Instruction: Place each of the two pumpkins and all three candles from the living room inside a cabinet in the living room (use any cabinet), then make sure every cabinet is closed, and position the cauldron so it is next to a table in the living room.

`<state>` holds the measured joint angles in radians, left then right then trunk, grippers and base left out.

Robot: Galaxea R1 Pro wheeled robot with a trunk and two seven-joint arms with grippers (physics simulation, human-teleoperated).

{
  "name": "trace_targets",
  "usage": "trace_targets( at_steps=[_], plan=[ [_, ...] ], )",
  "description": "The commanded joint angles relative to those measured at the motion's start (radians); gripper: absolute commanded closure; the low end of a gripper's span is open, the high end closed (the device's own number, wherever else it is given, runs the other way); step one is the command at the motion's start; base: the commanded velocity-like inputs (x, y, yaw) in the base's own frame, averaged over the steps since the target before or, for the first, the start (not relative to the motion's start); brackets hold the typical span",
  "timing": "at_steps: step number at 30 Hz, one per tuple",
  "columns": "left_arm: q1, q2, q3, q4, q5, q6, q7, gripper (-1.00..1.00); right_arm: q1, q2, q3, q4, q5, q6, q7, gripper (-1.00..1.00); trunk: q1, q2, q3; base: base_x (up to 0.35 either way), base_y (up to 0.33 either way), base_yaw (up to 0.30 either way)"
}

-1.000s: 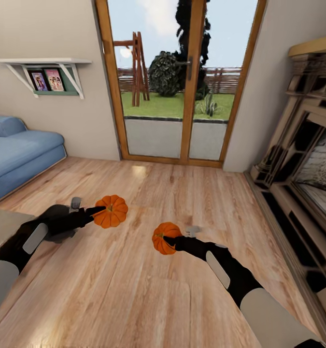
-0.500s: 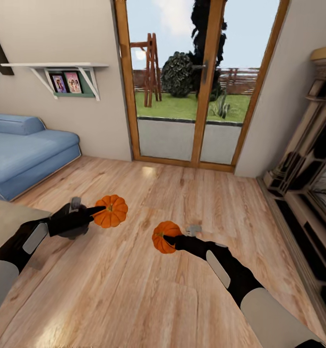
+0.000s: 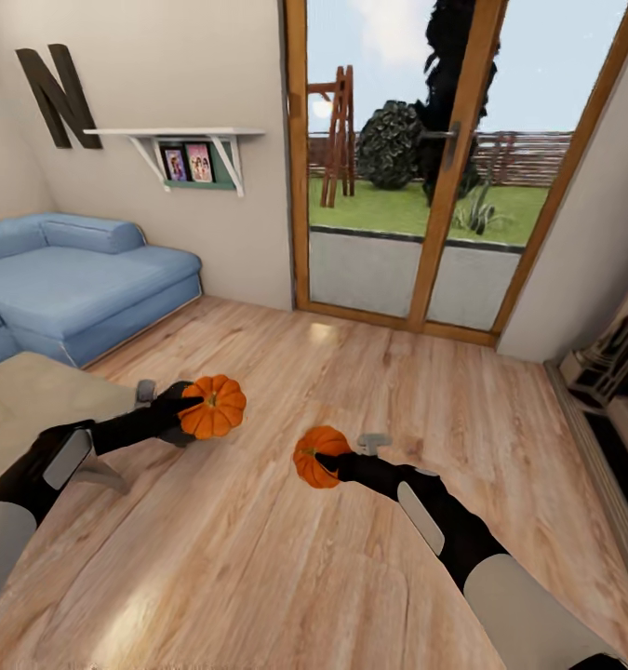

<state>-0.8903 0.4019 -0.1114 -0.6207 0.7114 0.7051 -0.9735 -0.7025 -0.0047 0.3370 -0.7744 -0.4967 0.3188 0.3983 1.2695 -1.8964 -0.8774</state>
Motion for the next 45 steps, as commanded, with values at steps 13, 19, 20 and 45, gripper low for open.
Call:
trace_targets(
  at_steps=[13,19,20,45],
  plan=[
    [0.0,-0.002,0.032,0.001,0.003,0.002,-0.001,1.0,0.0,-0.001,-0.003,0.0,-0.002,0.0,-0.001,1.0,-0.05,0.091,0.041,0.0,0.0,0.289],
    [0.0,-0.002,0.031,0.001,0.003,0.002,-0.001,1.0,0.0,-0.001,-0.003,0.001,-0.003,0.0,0.0,1.0,-0.073,0.133,0.06,0.0,0.0,0.289],
    [0.0,-0.002,0.031,0.001,0.003,0.002,-0.001,1.0,0.0,-0.001,-0.003,0.001,-0.003,0.0,0.0,1.0,-0.077,0.14,0.063,0.0,0.0,0.289],
    [0.001,-0.003,0.03,0.001,0.003,0.002,-0.001,1.0,0.0,-0.001,-0.003,0.003,-0.003,0.0,0.001,1.0,-0.173,0.315,0.141,0.0,0.0,0.289]
  ],
)
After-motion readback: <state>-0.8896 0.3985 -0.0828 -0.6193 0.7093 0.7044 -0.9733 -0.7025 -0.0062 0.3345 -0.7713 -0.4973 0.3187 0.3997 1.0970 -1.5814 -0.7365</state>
